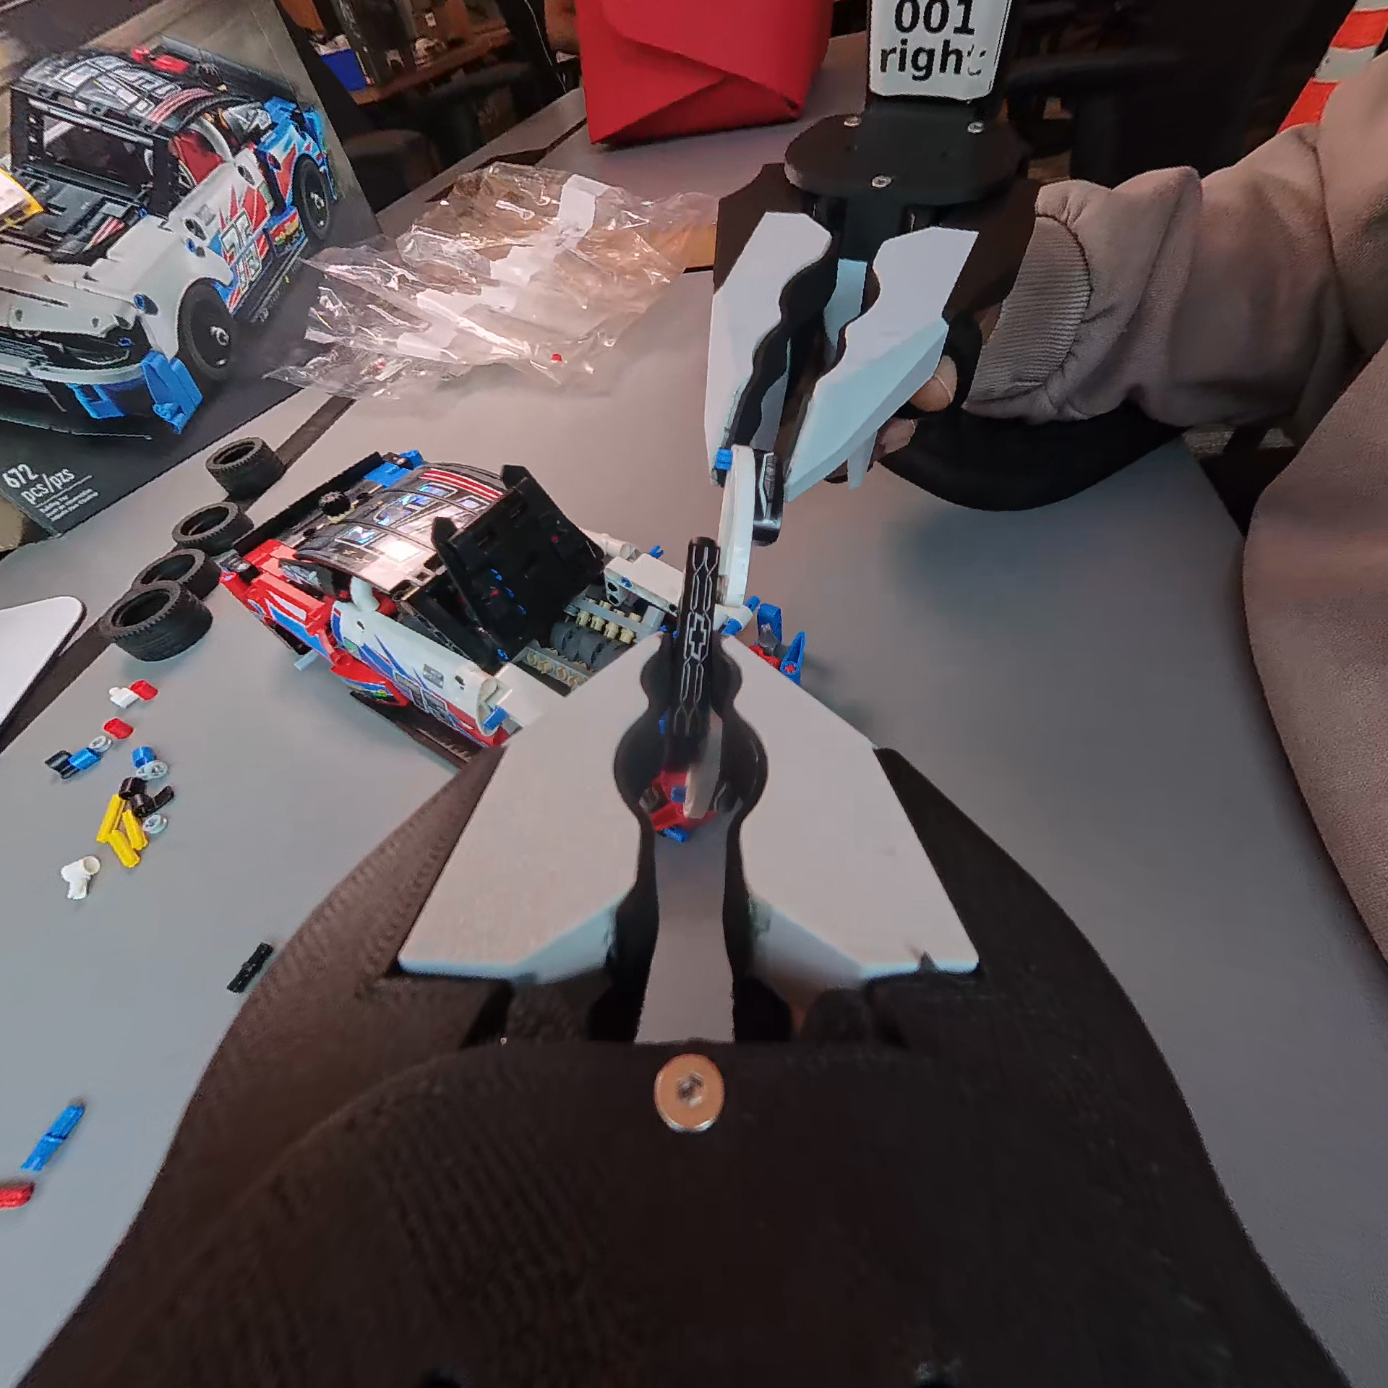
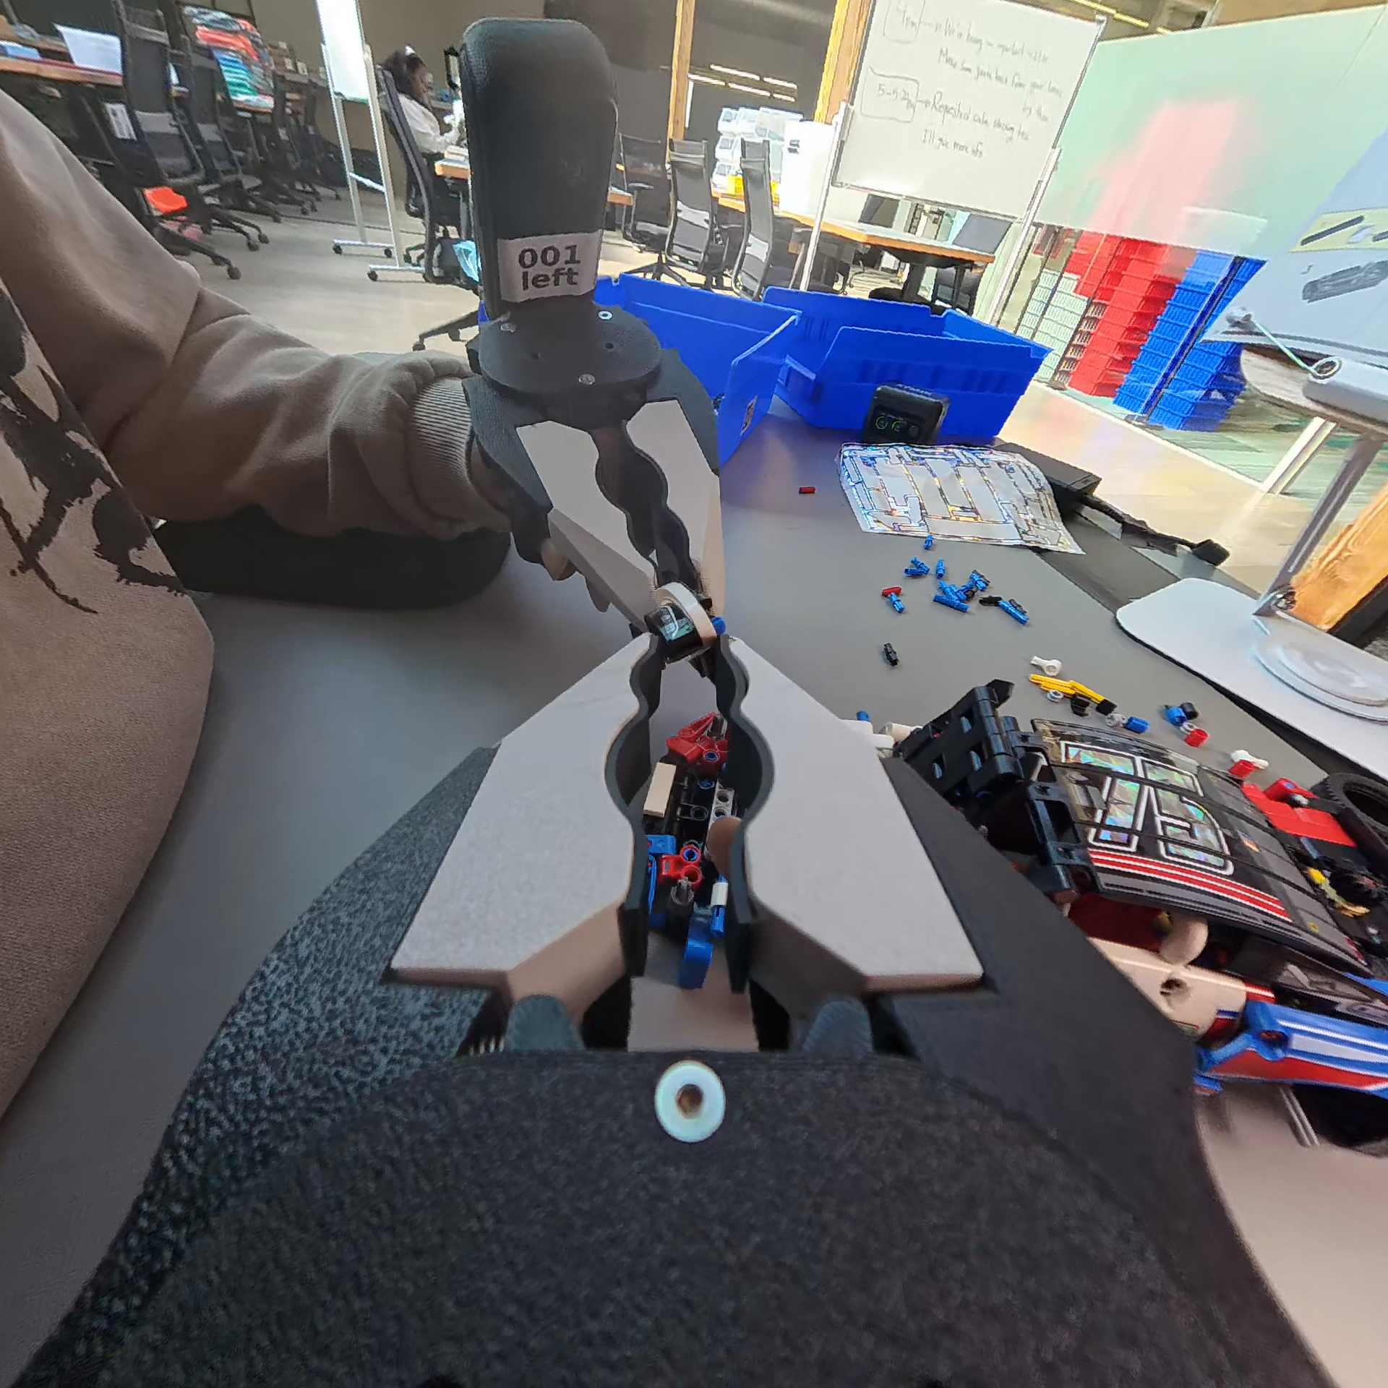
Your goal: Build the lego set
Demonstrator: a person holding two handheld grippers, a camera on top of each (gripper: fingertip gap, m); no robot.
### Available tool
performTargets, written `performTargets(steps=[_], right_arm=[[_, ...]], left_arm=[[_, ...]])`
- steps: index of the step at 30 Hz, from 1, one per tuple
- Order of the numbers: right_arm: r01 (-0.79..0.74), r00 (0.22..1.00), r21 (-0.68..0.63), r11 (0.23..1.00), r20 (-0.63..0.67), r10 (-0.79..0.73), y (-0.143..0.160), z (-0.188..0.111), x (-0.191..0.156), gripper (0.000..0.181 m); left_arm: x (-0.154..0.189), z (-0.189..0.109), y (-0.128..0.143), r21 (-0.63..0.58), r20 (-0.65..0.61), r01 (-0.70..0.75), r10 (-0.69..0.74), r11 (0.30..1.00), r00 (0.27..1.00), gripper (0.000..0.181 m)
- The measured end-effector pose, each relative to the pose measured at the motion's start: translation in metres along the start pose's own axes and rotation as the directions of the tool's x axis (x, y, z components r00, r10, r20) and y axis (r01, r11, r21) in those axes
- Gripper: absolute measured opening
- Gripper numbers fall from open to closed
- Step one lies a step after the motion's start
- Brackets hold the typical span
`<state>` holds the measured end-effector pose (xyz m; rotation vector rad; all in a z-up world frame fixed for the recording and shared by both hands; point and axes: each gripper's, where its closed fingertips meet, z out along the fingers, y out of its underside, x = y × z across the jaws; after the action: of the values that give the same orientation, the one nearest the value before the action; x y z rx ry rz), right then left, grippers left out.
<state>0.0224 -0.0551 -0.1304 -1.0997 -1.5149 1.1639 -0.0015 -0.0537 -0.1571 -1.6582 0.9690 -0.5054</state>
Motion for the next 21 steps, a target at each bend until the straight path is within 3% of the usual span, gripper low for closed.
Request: performTargets(steps=[21], right_arm=[[-0.113,0.994,0.073,0.991,-0.001,0.114,-0.006,-0.002,0.01,0.01]], left_arm=[[-0.007,-0.011,-0.021,0.123,-0.006,0.101,-0.101,0.987,0.995,0.006]])
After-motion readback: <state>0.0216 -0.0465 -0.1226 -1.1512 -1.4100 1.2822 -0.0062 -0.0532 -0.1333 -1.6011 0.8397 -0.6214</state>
